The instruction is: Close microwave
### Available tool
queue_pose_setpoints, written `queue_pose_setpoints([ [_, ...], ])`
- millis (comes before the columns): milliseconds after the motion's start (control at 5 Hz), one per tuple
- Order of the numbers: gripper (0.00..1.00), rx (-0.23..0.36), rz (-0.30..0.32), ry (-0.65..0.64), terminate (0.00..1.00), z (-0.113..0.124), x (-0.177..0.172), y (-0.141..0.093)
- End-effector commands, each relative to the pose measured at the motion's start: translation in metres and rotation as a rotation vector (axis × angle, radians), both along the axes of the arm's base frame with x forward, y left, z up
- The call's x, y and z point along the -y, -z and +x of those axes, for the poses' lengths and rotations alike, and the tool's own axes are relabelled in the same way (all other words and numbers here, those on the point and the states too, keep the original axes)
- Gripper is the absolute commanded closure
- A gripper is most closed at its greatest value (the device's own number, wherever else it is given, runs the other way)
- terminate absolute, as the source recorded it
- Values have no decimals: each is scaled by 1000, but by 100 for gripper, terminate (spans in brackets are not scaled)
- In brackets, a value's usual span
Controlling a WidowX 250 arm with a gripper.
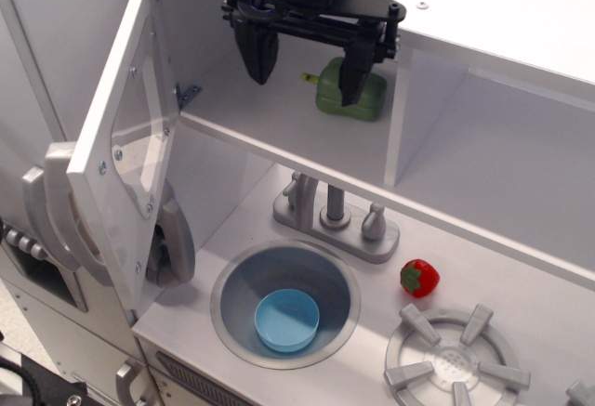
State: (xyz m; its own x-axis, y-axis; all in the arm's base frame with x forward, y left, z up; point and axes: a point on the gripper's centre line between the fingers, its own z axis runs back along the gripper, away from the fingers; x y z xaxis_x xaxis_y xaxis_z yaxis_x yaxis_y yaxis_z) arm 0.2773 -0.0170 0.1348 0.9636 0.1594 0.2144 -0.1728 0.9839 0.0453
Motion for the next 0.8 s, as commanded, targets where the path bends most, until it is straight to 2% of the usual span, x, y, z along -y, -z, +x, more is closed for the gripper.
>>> queue_pose_setpoints([
  [0, 0, 0, 0, 0, 0, 0, 0, 0],
  [200, 0, 92, -55, -41, 0, -24, -40, -34],
  [400, 0, 122, -90, -104, 0, -39, -70, -55],
  [600, 0, 140, -105, -143, 0, -58, -100, -61],
])
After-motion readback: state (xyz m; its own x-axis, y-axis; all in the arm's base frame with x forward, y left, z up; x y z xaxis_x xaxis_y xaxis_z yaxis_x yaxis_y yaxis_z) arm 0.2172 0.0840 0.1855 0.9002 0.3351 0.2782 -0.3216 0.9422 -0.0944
